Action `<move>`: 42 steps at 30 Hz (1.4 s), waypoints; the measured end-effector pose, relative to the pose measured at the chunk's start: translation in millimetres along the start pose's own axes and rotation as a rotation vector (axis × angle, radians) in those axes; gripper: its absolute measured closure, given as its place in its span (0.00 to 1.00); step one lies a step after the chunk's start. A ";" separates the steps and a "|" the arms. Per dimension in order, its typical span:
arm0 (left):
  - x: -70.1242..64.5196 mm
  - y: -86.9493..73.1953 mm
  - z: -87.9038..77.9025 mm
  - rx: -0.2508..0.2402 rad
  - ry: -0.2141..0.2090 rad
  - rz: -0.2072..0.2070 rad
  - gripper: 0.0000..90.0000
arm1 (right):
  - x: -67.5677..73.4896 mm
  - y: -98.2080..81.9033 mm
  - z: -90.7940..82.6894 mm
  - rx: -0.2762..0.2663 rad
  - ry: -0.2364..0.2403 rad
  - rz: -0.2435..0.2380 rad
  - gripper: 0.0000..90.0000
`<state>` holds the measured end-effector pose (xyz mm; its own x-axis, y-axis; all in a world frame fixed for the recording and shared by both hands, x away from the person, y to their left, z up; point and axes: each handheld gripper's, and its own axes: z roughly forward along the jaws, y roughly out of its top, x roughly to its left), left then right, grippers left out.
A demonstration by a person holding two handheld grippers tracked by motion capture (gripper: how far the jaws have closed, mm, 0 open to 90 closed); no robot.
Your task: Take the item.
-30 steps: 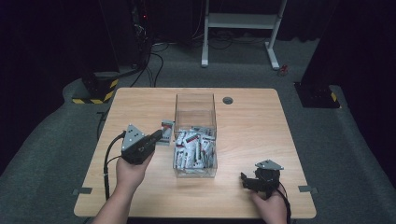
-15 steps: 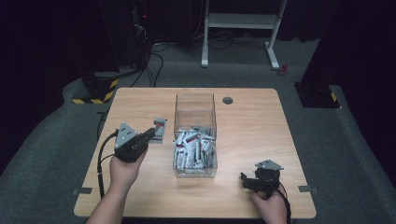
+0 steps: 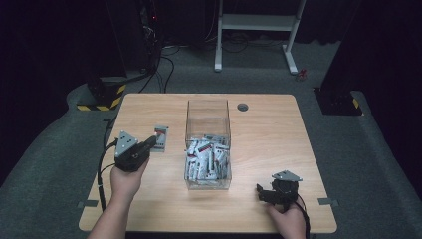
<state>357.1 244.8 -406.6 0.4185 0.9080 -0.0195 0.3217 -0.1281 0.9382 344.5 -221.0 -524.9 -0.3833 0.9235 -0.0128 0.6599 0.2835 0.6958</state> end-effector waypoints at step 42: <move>15.2 -47.4 39.4 0.129 0.021 -0.085 0.99 | 0.1 -0.1 -0.1 0.000 0.000 -0.001 0.09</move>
<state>381.6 248.9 -465.0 0.3676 0.9258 -0.0880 0.4619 -0.0997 0.8813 344.3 -221.0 -524.9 -0.3836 0.9234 -0.0133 0.6596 0.2840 0.6959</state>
